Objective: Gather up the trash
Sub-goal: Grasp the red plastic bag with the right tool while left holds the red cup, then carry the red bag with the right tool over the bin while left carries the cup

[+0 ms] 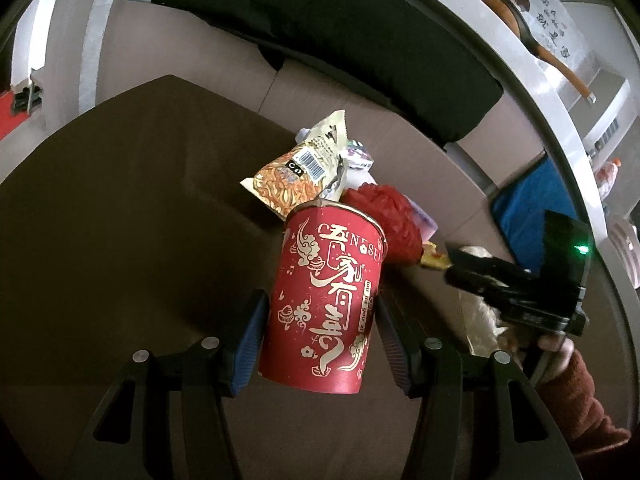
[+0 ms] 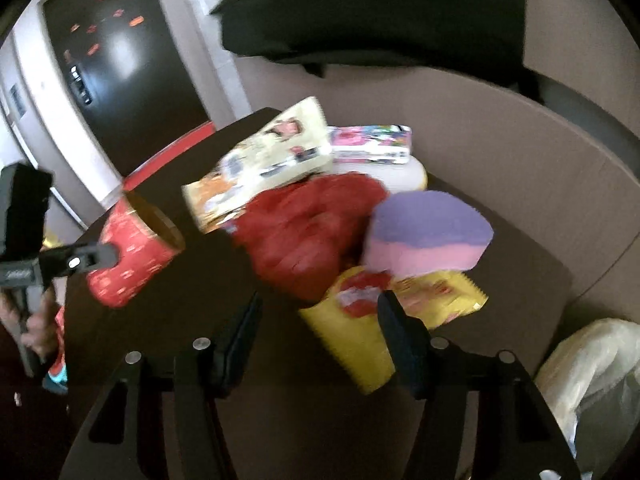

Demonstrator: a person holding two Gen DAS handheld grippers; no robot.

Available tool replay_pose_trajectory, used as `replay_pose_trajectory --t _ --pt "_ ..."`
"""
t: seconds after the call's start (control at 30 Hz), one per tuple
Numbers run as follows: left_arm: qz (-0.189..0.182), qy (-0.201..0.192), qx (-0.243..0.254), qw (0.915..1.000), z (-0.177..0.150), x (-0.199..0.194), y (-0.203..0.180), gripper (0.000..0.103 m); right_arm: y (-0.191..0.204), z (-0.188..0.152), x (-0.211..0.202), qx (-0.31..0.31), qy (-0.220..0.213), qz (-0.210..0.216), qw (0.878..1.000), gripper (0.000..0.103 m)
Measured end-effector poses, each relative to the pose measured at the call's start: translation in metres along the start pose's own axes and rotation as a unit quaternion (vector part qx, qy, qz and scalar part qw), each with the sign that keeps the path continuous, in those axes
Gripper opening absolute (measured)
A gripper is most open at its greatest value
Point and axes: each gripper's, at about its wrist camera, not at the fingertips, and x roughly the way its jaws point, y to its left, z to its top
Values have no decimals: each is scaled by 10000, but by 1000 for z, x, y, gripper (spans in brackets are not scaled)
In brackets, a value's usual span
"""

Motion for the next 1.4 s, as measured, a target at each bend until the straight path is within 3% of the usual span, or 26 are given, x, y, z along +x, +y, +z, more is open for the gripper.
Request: replay_pose_trajectory --t 0.13,0.3,0.53,0.6,0.7,0.8,0.93,1.13,1.4 --pt "110 -115 -103 9998 -4 -2 3 56 4 6 -22 321 -554 -509 9966 60" --pt "329 -400 -30 9987 -4 -8 2 56 9 27 -8 997 -1082 -547 9876 61" --pt "363 -535 -62 9979 -5 -19 9 56 26 47 67 806 -662 -1388 9848 61" --pt "397 -518 -68 9978 -7 -21 12 56 19 45 83 958 -463 -1280 9861 61" --pt "409 -475 -134 9979 -8 -20 18 56 7 37 90 1411 -337 -755 9865 60" --pt "362 -437 -169 9982 -9 -19 17 56 6 32 75 1412 -451 -701 9865 54" --pt "345 -489 -34 9982 -10 -19 3 56 17 24 38 1151 -646 -215 9910 51" --pt "259 -540 270 9978 -12 -16 -28 56 38 7 -19 793 -1000 -468 9907 51" --pt "256 -463 667 9964 -22 -10 -67 56 22 -26 -57 1101 -1130 -620 9855 51"
